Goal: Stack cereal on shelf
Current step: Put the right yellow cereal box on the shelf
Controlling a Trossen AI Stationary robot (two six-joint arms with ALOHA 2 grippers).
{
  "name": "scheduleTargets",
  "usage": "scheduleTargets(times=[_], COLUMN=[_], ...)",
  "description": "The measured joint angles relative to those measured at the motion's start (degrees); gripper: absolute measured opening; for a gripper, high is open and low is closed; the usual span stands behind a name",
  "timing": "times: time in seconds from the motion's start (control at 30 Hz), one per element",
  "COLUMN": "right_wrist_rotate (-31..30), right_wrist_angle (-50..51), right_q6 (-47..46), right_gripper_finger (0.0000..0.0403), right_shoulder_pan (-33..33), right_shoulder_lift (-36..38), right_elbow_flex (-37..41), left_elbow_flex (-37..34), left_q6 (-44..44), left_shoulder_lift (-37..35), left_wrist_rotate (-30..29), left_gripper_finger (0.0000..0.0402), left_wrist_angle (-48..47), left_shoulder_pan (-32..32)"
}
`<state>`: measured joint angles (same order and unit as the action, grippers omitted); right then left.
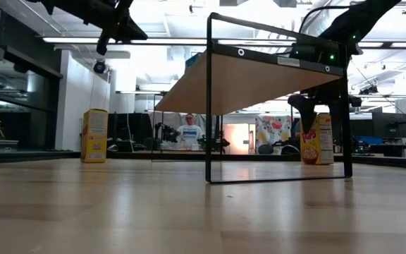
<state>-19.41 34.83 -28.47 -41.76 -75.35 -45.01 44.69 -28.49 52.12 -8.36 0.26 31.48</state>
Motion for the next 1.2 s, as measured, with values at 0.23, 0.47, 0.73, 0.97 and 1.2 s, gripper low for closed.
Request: scheduleTargets(times=[0.23,0.47,0.73,0.97,1.2], right_wrist_rotate=[0.5,0.82,2.2,6.34,19.14], right_wrist_angle=[0.46,2.49,4.44,7.45,5.16], right_q6=[-0.4,0.27,0.52,1.87,4.89], right_gripper_finger=[0.0277,0.0206,0.0143,0.0114,0.011], right_shoulder_pan=[0.0,0.0,0.0,0.01,3.83], right_shoulder_lift=[1.02,3.44,9.07,18.72,27.26], right_elbow_flex=[0.0,0.0,0.0,-1.59,-12.88], left_elbow_flex=[0.0,0.0,0.0,0.0,0.0], left_q6=[-0.4,-0.38,-0.25,0.13,0.08], left_shoulder_lift=[0.0,0.0,0.0,0.0,0.0], left_wrist_rotate=[0.02,0.04,0.06,0.09,0.09], left_gripper_finger=[0.0,0.0,0.0,0.0,0.0], left_wrist_angle=[-0.01,-0.03,-0.03,-0.03,-0.03], left_shoulder_pan=[-0.01,0.0,0.0,0.0,0.0])
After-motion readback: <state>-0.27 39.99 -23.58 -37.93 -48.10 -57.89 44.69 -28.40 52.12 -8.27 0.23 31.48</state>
